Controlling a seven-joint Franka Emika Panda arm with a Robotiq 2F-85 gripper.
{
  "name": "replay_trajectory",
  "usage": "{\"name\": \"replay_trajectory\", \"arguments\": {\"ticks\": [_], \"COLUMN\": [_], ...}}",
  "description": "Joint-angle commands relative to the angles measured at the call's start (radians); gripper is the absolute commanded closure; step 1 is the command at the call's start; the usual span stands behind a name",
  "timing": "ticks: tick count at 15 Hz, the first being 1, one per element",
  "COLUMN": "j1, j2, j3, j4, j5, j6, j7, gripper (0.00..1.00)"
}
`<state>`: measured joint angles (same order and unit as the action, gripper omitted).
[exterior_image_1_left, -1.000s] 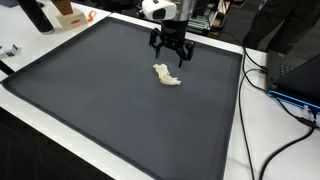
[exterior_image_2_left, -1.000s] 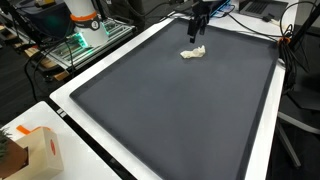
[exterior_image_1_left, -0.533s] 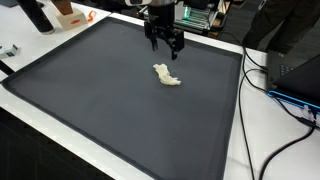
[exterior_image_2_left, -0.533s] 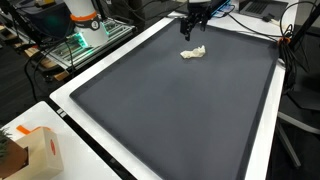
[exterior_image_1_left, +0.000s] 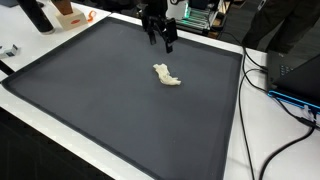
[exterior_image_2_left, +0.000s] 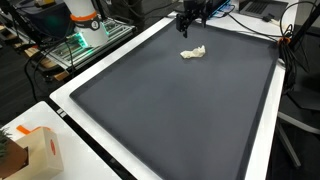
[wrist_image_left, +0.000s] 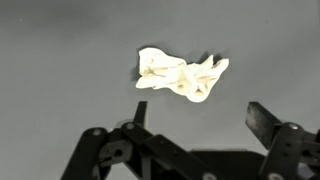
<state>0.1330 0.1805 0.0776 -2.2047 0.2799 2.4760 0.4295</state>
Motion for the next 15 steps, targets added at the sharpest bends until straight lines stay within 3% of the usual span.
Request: {"name": "replay_trajectory", "arguments": {"ticks": [1,5,15], "j1": [-0.002,-0.003,0.053], "j2": [0.000,0.010,0.267], "j3": [0.003,0.008,0.028], "j4": [0.002,0.015,0.266], "j5": [-0.001,-0.002,-0.197], "j6": [-0.003,0.002,-0.093], "j7": [0.001,-0.027,-0.203], "gripper": [0.00,0.00,0.00]}}
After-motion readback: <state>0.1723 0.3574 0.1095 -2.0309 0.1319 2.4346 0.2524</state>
